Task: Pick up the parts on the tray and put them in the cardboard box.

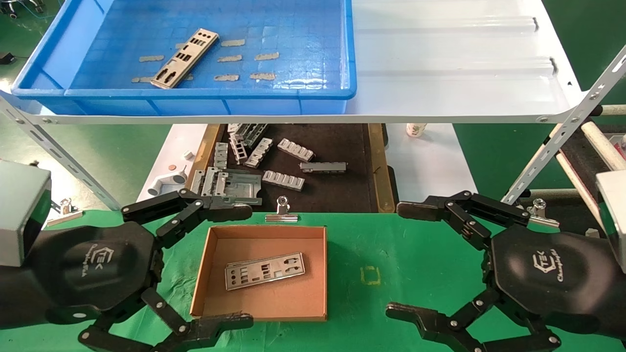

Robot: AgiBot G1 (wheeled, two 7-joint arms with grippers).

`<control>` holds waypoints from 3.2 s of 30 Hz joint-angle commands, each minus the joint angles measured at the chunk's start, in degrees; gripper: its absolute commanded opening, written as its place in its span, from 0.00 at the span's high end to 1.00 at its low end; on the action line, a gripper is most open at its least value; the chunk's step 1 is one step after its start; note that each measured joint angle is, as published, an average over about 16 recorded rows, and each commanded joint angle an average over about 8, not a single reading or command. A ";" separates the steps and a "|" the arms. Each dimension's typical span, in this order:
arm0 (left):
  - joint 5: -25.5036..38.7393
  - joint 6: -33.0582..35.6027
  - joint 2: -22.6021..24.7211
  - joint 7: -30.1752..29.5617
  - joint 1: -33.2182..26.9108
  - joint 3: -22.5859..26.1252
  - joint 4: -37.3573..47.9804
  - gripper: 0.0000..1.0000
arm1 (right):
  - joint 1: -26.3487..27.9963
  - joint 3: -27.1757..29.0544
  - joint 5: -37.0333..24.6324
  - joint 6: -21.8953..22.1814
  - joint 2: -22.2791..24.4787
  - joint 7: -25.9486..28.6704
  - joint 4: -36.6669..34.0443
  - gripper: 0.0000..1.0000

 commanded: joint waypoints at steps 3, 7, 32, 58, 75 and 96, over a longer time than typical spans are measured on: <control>0.00 0.00 0.00 0.00 0.00 0.00 0.00 0.00 | 0.00 0.00 0.00 0.00 0.00 0.00 0.00 0.00; 0.00 0.00 0.00 0.00 0.00 0.00 0.00 0.00 | 0.00 0.00 0.00 0.00 0.00 0.00 0.00 0.00; 0.01 0.00 0.00 0.00 0.00 0.00 0.00 0.00 | 0.00 0.00 0.00 0.00 0.00 0.00 0.00 0.00; 0.01 0.00 0.00 0.00 0.00 0.00 0.00 0.00 | 0.00 0.00 0.00 0.00 0.00 0.00 0.00 0.00; 0.01 0.00 0.00 0.00 0.00 0.00 0.00 0.00 | 0.00 0.00 0.00 0.00 0.00 0.00 0.00 0.00; 0.01 0.00 0.00 0.00 0.00 0.00 0.00 0.00 | 0.00 0.00 0.00 0.00 0.00 0.00 0.00 0.00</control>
